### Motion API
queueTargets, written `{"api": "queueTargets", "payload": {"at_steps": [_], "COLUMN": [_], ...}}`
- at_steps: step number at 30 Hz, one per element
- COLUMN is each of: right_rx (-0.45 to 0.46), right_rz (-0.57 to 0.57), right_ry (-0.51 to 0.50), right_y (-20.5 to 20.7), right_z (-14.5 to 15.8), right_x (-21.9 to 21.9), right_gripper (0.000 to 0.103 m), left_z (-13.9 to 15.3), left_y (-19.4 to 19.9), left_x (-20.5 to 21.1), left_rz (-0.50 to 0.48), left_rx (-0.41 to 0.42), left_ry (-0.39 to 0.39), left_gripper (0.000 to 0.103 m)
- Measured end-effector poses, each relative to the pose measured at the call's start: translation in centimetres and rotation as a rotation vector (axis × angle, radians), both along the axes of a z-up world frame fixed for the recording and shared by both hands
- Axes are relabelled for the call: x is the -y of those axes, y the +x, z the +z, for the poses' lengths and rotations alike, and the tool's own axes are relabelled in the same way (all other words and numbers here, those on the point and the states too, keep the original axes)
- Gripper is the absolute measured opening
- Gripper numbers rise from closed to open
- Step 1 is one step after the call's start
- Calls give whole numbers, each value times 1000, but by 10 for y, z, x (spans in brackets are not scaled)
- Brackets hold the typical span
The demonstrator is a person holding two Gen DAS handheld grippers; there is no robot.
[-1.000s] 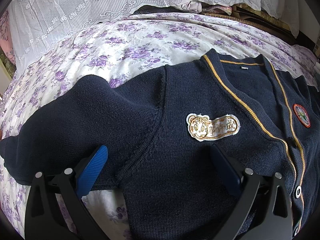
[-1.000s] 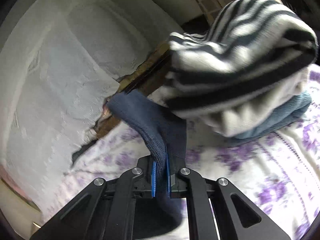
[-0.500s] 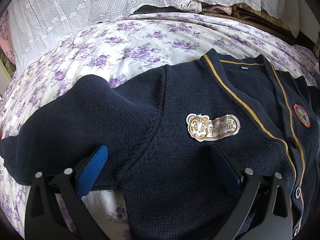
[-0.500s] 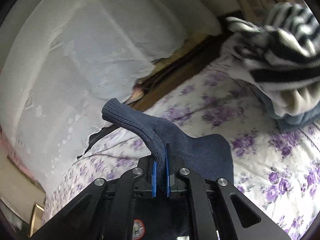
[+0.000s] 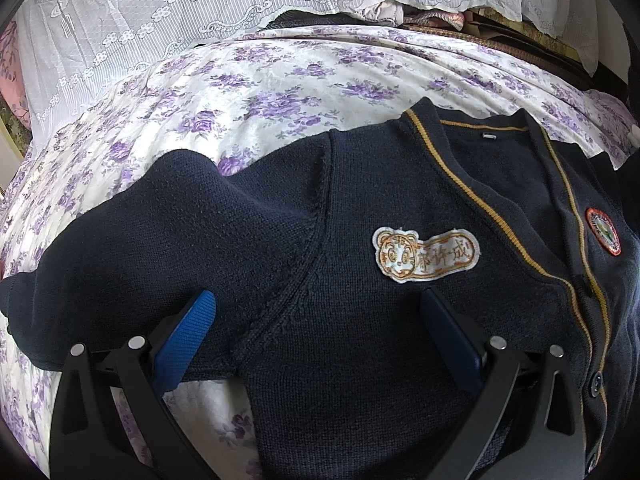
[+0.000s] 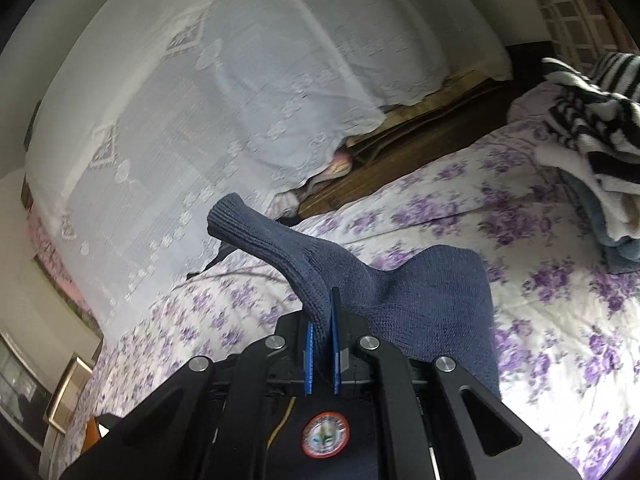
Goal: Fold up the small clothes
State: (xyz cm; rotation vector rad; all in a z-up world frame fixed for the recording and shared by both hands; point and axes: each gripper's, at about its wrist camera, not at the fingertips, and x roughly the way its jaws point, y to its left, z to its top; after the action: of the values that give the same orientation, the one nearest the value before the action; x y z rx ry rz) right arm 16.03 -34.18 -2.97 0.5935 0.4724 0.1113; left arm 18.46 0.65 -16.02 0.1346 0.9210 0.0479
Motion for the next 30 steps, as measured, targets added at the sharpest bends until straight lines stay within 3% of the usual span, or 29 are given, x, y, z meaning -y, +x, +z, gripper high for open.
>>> {"api": "queueTargets", "payload": {"at_steps": [13, 14, 17, 19, 26, 30], "right_rx": [-11, -15, -20, -26, -40, -78], "right_rz": [136, 147, 165, 176, 276, 308], "right_ry": [-41, -48, -56, -55, -116, -145], "right_y": [9, 9, 10, 12, 23, 28], "right_z": [-4, -4, -6, -8, -17, -32], "right_x": [-57, -62, -70, -75, -123, -140], "right_gripper": [7, 7, 7, 7, 7, 7], "left_z": [7, 13, 41, 53, 48, 29], "left_y": [5, 10, 22, 32, 59, 64], "left_x": [2, 3, -1, 7, 57, 54], "left_rz": [-21, -35, -54, -79, -155, -148], "left_rx": [-17, -25, -31, -37, -28, -34], "left_ry": [-3, -24, -253, -350, -364, -356], "left_gripper": [99, 99, 99, 99, 99, 97]}}
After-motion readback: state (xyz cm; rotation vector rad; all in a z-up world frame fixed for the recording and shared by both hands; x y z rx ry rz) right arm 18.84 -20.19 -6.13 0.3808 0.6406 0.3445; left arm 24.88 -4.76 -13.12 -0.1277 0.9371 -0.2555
